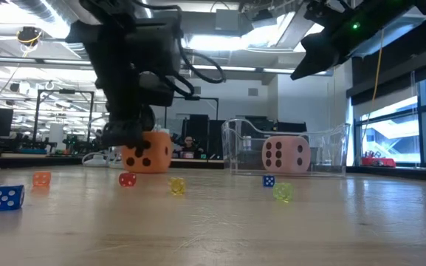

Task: Pick & Place Dice
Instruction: Put the top large orange die into the transparent bin

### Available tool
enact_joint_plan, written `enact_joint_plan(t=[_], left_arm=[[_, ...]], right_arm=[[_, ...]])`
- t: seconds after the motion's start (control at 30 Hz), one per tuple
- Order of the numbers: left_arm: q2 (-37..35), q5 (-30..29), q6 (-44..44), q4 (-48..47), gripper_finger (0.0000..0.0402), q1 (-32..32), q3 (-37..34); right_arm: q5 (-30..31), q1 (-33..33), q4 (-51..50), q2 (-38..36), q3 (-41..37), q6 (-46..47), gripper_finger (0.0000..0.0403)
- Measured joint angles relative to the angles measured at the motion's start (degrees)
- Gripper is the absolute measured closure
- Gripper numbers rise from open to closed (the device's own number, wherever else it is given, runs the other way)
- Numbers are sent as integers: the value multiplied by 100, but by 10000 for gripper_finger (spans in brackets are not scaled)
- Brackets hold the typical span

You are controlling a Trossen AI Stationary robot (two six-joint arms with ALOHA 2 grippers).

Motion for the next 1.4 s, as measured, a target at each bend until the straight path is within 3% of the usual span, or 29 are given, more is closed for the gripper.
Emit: enact_joint_plan(t=[0.27,0.5,0.93,1.07,1.27,1.4], left_arm=[[-1186,469,-569,122,343,-353,-21],[-1936,147,-584,604,343,-552,-9],[-2015,36,2001,3997,343,-141,8],[-2018,386,2535,4636,342,306,9],[-1693,1817,2616,5434,342,1176,13],[-1287,2244,2613,5854,342,1578,13]], right_arm=[[879,0,0,-65,-2,122,249],[1006,50,6,-361,-2,121,249],[1012,513,4,-889,-2,-2,249],[1012,624,4,-907,-2,-2,249],[1012,714,2,-909,-2,-4,249],[1010,759,-1,-909,-2,-4,249]])
